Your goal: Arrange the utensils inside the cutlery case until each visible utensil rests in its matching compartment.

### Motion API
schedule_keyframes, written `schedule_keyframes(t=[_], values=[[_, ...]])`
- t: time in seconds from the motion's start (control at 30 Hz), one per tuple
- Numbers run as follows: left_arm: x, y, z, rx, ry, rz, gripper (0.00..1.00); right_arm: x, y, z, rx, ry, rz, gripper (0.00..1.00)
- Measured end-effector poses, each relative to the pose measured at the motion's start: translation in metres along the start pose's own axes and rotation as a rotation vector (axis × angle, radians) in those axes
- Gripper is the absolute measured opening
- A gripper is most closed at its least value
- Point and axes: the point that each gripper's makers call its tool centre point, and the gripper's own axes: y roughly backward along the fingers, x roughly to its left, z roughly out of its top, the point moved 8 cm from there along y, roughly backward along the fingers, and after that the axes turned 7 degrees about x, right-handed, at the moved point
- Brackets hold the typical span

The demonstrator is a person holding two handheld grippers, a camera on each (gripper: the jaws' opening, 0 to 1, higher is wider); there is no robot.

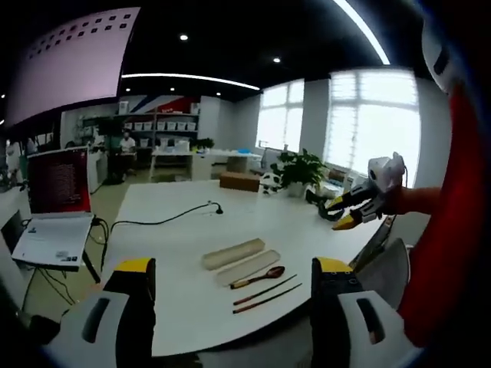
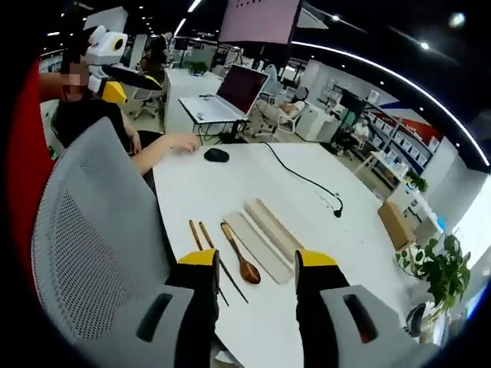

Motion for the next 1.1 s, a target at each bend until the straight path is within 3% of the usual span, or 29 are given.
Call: schedule_keyframes(t=[0.1,0.23,0.3,0.43,0.53,0.63,0.73,0.9,0.97,1.0,1.03,1.1], values=[[-0.002,-0.005,-0.004,0.022,0.031,-0.012,0.85,0.002,0.000,0.003,-0.013,-0.054,0.031,0.25],[-0.006,-0.017,-0.004,0.021,0.121,-0.030,0.79,-0.001,-0.003,0.002,-0.003,-0.068,0.003,0.28],[-0.003,-0.023,-0.002,0.003,0.137,-0.019,0.75,-0.004,-0.003,-0.002,0.047,-0.058,-0.026,0.30],[-0.003,-0.028,0.005,-0.020,0.090,-0.042,0.82,-0.011,0.002,-0.003,0.075,-0.025,-0.043,0.26],[-0.001,-0.031,0.004,0.020,0.077,-0.051,0.89,-0.021,0.006,-0.001,0.064,-0.021,-0.064,0.24],[0.001,-0.027,0.005,0.012,0.098,-0.060,0.90,-0.028,0.005,0.000,0.049,-0.084,-0.074,0.25],[0.000,-0.023,0.003,-0.004,0.119,-0.064,0.90,-0.026,0.001,0.000,0.066,-0.108,-0.034,0.17],[0.004,-0.021,-0.003,-0.015,0.160,-0.082,0.84,-0.030,-0.004,0.007,0.064,-0.074,-0.042,0.20],[0.006,-0.020,-0.001,-0.017,0.170,-0.080,0.88,-0.030,-0.007,0.011,0.080,-0.061,-0.047,0.22],[0.005,-0.017,0.003,-0.042,0.152,-0.082,0.92,-0.029,-0.005,0.012,0.090,-0.029,-0.057,0.23],[0.006,-0.017,0.004,-0.075,0.125,-0.076,0.93,-0.028,-0.007,0.013,0.060,0.014,-0.063,0.22],[0.009,-0.018,0.000,-0.010,0.153,-0.062,0.93,-0.025,-0.008,0.010,0.077,-0.024,-0.048,0.22]])
